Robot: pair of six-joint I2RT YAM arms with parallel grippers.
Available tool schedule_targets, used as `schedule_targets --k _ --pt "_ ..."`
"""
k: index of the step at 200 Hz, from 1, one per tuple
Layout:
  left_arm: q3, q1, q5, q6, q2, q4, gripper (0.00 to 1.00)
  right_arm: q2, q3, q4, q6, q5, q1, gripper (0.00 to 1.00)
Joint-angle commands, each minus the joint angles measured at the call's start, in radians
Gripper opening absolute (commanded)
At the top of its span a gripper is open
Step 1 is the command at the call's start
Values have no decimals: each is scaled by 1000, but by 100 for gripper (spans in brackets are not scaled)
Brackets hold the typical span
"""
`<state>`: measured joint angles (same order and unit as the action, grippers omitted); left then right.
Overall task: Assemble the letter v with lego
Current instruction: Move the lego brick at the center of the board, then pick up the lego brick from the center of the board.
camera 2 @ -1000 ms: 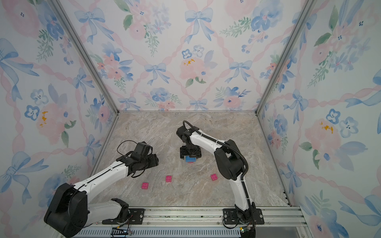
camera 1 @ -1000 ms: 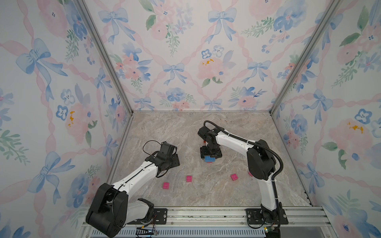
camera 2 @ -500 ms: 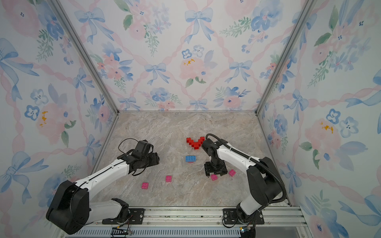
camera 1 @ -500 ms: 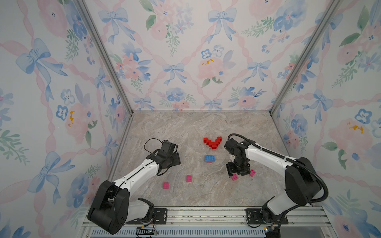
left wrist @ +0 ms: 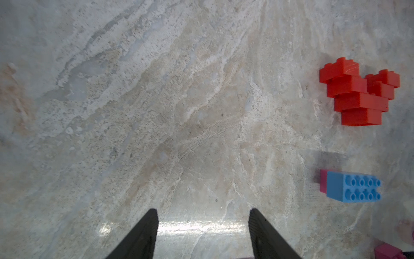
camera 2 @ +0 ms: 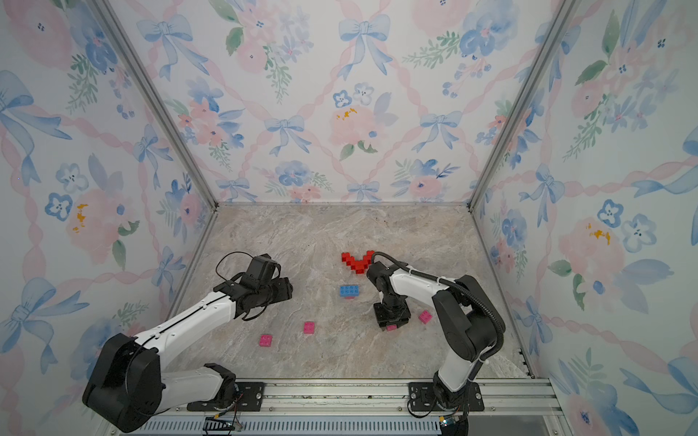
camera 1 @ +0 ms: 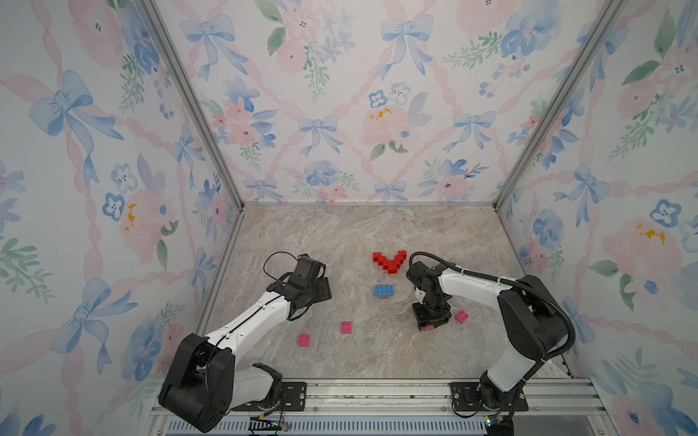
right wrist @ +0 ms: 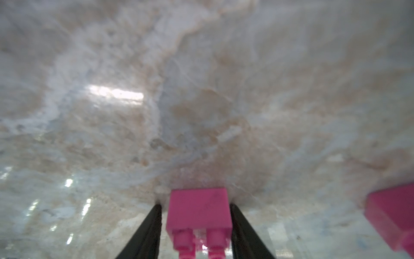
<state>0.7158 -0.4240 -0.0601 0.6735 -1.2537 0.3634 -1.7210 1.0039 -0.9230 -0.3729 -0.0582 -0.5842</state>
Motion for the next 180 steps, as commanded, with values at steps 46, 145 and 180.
schedule_targets --k 46,145,180 --pt "-12 -11 -13 6 19 4 67 -86 193 5 -212 51 -172 28" --pt "-6 -18 -9 1 -1 -7 68 -7 176 -31 -303 74 -81 79" --pt "6 -20 -15 -8 -2 -8 68 321 -37 -86 -424 116 200 77"
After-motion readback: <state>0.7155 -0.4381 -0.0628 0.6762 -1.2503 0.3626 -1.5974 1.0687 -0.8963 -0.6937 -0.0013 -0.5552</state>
